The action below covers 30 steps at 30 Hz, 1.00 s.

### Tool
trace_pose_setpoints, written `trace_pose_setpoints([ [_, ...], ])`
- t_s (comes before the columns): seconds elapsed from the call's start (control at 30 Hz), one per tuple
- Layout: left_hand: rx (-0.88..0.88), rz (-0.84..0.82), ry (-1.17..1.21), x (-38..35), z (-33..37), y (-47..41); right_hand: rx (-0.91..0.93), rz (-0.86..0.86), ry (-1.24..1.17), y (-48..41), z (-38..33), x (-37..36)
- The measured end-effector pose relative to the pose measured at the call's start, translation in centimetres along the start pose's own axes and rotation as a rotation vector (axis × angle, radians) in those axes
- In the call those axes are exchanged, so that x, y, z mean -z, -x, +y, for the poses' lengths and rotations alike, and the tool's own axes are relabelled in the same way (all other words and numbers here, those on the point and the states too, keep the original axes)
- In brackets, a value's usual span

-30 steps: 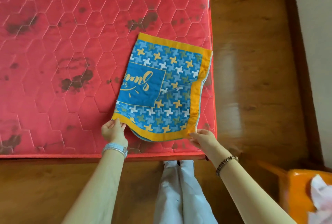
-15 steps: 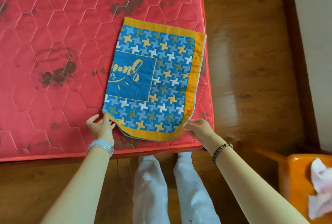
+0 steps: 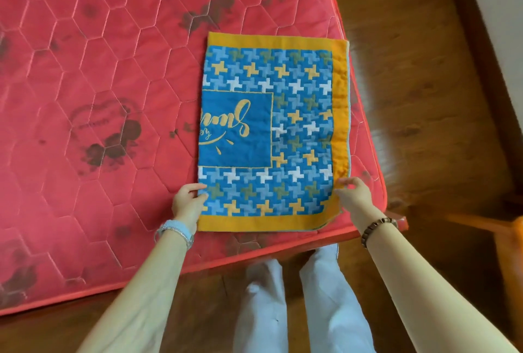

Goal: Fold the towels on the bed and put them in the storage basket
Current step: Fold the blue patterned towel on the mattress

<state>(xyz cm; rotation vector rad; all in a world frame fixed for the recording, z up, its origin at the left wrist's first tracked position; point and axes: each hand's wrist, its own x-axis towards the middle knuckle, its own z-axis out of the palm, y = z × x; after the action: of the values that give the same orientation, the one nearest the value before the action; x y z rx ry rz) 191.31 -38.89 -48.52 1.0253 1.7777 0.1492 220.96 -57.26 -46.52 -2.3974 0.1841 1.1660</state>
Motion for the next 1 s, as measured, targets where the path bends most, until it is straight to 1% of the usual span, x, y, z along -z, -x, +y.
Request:
trace_pose_setpoints([
  [0.1,-0.006,-0.126,-0.001,1.1,0.2,-0.6,-0.054,0.059,0.003,-0.3,0.6,-0.1],
  [0.23,0.034,-0.207,0.018,1.9,-0.3,-0.9,-0.105,0.076,-0.071,0.0,1.9,0.9],
  [0.33,0.103,-0.252,0.072,1.8,-0.5,-0.5,-0.088,0.032,-0.101,0.5,2.8,1.2],
  [0.4,0.139,-0.276,0.152,1.7,-0.3,-0.2,-0.028,-0.021,-0.078,1.0,3.0,1.6],
  [0.47,0.144,-0.319,0.215,2.0,-0.6,0.0,0.026,-0.091,-0.107,1.4,3.1,2.3],
  [0.53,0.069,-0.38,0.175,2.5,-0.9,0.2,0.077,-0.172,-0.16,2.1,3.0,3.0],
  [0.6,-0.054,-0.402,0.071,3.0,-1.2,0.3,0.163,-0.224,-0.129,2.6,2.8,3.5],
  [0.63,-0.114,-0.392,0.027,3.1,-1.2,0.4,0.214,-0.215,-0.076,2.6,2.6,3.7],
  [0.7,-0.224,-0.349,-0.039,3.3,-1.1,0.5,0.323,-0.16,0.075,2.7,2.2,3.8],
  [0.77,-0.358,-0.267,-0.139,3.3,-0.9,0.3,0.424,-0.077,0.237,2.6,1.5,3.8],
  [0.83,-0.454,-0.191,-0.214,3.4,-0.3,-0.1,0.521,0.042,0.309,2.6,0.6,3.6],
  [0.87,-0.477,-0.169,-0.208,3.3,0.2,-0.3,0.576,0.101,0.308,2.5,0.0,3.5],
  [0.93,-0.501,-0.169,-0.119,3.0,1.6,-0.4,0.673,0.18,0.282,2.1,-0.9,3.4],
  [1.0,-0.515,-0.178,-0.011,2.4,3.3,-0.6,0.702,0.18,0.252,1.5,-2.1,3.3],
])
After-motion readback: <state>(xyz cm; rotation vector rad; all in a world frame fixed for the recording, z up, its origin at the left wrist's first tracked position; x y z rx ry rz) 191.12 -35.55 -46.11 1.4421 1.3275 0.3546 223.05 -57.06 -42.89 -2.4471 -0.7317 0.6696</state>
